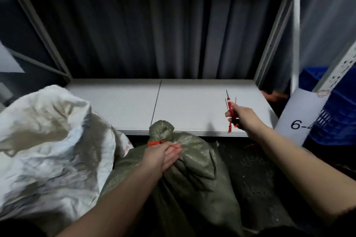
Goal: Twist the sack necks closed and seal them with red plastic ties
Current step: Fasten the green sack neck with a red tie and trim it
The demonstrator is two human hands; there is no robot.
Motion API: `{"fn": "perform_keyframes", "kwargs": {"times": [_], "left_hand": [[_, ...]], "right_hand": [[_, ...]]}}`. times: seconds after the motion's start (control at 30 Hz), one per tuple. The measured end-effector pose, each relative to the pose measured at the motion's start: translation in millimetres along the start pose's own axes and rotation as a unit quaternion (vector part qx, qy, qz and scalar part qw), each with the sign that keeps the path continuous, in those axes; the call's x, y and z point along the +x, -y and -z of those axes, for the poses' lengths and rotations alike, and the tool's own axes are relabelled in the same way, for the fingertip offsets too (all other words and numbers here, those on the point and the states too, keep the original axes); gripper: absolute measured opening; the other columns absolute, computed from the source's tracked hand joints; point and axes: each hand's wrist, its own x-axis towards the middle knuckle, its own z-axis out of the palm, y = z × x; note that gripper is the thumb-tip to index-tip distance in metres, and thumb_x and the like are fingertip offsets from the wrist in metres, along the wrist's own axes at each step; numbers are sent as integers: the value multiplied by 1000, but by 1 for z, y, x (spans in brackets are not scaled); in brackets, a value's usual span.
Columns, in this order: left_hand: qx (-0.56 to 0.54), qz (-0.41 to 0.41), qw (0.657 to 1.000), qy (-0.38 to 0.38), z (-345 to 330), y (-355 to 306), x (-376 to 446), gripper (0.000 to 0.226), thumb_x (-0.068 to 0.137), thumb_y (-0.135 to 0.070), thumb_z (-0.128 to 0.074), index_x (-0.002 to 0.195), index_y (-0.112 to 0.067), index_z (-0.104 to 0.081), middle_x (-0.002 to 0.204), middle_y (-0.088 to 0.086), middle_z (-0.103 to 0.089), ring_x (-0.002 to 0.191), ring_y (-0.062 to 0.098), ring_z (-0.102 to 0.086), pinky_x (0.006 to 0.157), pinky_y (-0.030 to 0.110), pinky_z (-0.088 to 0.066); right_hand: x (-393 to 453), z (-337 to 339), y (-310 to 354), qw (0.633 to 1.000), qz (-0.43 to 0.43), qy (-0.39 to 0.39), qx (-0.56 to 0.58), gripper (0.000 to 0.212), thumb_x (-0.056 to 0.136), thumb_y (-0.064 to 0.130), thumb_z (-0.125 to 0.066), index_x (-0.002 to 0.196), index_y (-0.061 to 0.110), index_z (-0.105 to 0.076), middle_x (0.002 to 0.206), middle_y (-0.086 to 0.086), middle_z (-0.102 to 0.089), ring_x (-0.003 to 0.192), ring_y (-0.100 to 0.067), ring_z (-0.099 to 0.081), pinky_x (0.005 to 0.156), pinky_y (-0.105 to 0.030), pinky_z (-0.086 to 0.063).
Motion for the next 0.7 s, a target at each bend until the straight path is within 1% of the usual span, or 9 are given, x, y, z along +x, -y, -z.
{"fn": "perform_keyframes", "kwargs": {"times": [0.1,0.17,0.23,0.27,0.4,0.47,0.57,0.63,0.7], "left_hand": [[-12,-4,1000,2,8,-3,-26,14,96,-10,-51,86,-5,-60,65,0,-72,50,4,-67,44,15,-52],[-27,-1,1000,-4,15,-2,-43,12,95,-11,-52,87,-8,-60,56,-3,-70,46,4,-65,40,16,-50],[-31,2,999,-13,23,3,-56,13,95,-13,-53,85,-11,-61,58,-4,-68,44,3,-64,40,15,-49],[-25,3,1000,-18,27,6,-62,15,95,-14,-54,82,-13,-61,61,-4,-67,44,2,-63,40,14,-49],[-21,14,999,-20,44,21,-80,19,95,-19,-52,77,-18,-59,49,-11,-63,41,-3,-58,41,11,-45],[-26,17,999,-20,53,23,-87,19,95,-19,-53,77,-18,-59,45,-12,-62,38,-4,-57,38,10,-45],[-13,13,1000,-21,63,24,-94,18,93,-19,-56,75,-18,-60,46,-11,-62,39,-4,-56,39,11,-45],[-1,10,1000,-18,68,23,-98,18,92,-18,-57,75,-18,-60,53,-9,-63,43,-1,-58,39,12,-45],[11,3,1000,-19,72,23,-101,17,93,-18,-56,77,-17,-61,64,-6,-62,51,2,-58,39,13,-46]], "right_hand": [[-40,-26,23,997,13,70,-9,26,97,35,-48,83,14,-49,91,-7,-60,57,-10,-55,50,-24,-26],[-68,-43,27,993,-21,116,20,24,92,29,-61,93,8,-48,95,-12,-64,54,-12,-57,48,-23,-37],[-93,-54,22,986,-51,150,43,47,86,22,-69,119,0,-45,87,-8,-66,52,-11,-58,47,-21,-46],[-106,-58,18,983,-47,175,43,52,84,19,-70,123,-3,-44,81,-6,-66,51,-10,-59,46,-19,-47],[-156,-65,7,961,-16,273,-34,33,77,4,-72,105,5,-55,73,-4,-66,64,-13,-63,64,-21,-53],[-166,-64,8,943,4,311,-122,34,69,14,-72,99,11,-55,77,-5,-62,70,-16,-61,71,-28,-51],[-172,-60,19,900,-38,397,-176,27,81,38,-72,87,15,-58,69,0,-58,54,-10,-55,53,-21,-49],[-172,-56,29,870,-66,449,-191,40,80,53,-66,84,14,-59,66,3,-57,52,-9,-52,54,-19,-46],[-171,-56,35,843,-98,487,-206,42,82,54,-61,85,13,-59,67,3,-57,54,-10,-53,58,-19,-47]]}}
